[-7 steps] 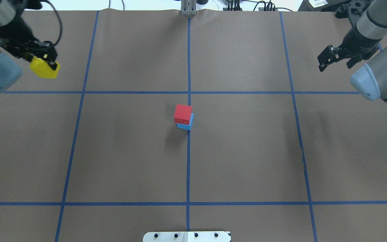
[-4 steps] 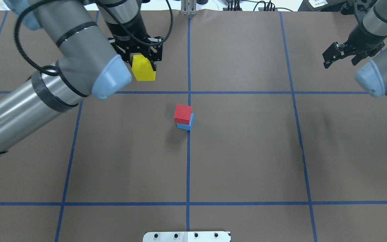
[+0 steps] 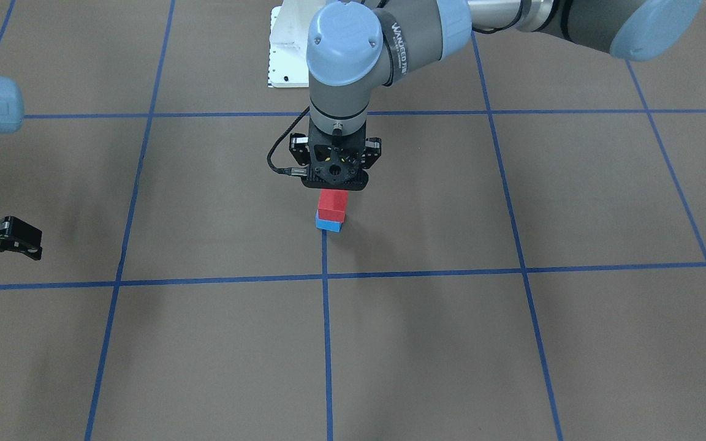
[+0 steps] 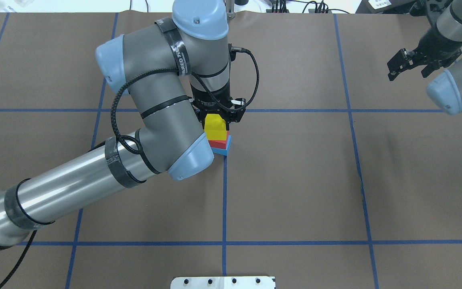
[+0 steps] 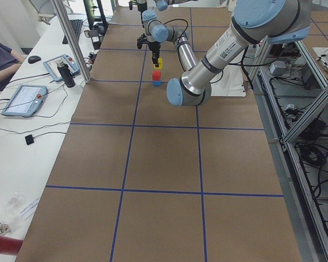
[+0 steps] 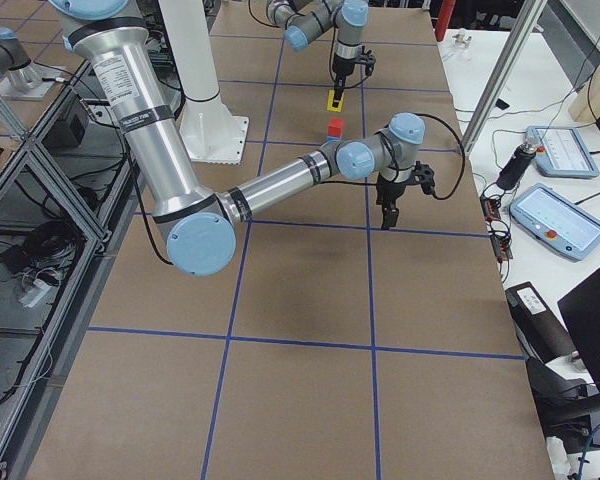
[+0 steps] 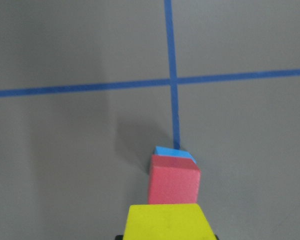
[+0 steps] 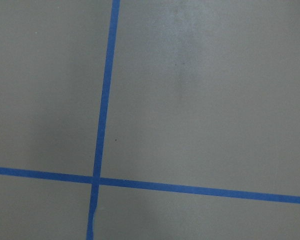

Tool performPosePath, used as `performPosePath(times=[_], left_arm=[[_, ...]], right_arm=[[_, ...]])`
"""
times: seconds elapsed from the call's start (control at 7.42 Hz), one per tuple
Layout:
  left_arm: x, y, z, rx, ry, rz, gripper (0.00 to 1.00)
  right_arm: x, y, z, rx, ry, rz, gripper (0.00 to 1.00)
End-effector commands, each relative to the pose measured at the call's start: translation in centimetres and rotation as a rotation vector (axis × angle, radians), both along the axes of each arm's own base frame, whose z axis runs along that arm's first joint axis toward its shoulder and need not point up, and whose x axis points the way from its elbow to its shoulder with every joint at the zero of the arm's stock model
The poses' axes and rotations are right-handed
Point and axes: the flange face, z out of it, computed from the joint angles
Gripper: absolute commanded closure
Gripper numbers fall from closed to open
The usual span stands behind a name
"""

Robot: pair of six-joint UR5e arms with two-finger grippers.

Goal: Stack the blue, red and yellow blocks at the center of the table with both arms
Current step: 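Lower the yellow cube onto the red cube and open the left gripper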

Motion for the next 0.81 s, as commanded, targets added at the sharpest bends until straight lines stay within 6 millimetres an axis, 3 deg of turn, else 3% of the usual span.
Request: performPosePath(times=[0.0,0.67], left_arm=[[2.39,-0.68,1.86,0.000,0.002,-0.009,1.00],[2.61,-0.83,2.57,-0.001,-0.005,-0.005,1.00]], right_arm=[[0.01,0.04,0.03,-0.003,-0.003,0.000,0.01],[-0.02,-0.04,0.33,-0.008,0.001,0.001,0.01]])
